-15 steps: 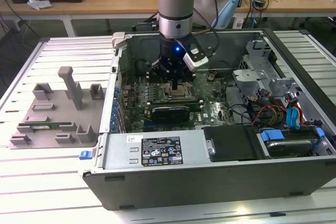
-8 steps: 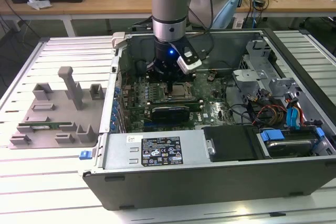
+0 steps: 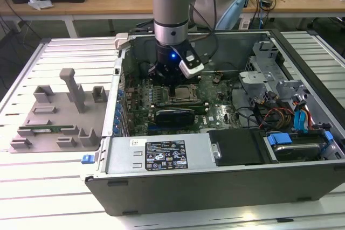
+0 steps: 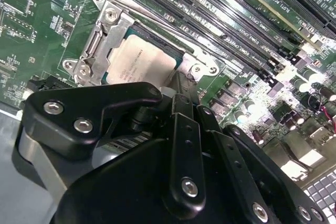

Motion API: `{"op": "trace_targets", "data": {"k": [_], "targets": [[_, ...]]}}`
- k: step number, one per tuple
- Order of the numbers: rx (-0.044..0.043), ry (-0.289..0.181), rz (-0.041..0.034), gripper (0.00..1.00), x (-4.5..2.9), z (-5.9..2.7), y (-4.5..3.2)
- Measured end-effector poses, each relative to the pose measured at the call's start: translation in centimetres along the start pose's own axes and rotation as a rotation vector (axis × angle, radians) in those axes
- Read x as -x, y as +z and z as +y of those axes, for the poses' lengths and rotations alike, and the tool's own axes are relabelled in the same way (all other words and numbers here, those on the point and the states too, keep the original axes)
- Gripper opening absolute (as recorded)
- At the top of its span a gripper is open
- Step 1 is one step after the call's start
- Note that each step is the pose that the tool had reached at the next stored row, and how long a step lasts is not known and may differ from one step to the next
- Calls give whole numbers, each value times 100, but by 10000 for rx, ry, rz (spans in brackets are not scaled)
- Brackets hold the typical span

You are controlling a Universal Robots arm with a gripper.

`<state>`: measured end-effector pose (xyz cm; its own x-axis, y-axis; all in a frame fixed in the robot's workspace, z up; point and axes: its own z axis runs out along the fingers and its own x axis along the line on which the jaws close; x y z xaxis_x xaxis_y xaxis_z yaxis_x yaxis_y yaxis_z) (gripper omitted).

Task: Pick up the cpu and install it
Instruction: 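Close the cpu cover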

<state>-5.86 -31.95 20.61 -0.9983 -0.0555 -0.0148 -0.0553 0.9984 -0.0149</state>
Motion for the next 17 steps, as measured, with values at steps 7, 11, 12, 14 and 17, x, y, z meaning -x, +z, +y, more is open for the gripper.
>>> {"op": "trace_targets", "data": {"k": [7,11,12,14,17], "targets": [[0,0,-1,11,-6,1,23],[-1,0,1,11,-6,1,26],[-1,0,0,11,-6,1,26],[-1,0,0,11,-6,1,26],[4,0,-3,11,-5,1,12]]}}
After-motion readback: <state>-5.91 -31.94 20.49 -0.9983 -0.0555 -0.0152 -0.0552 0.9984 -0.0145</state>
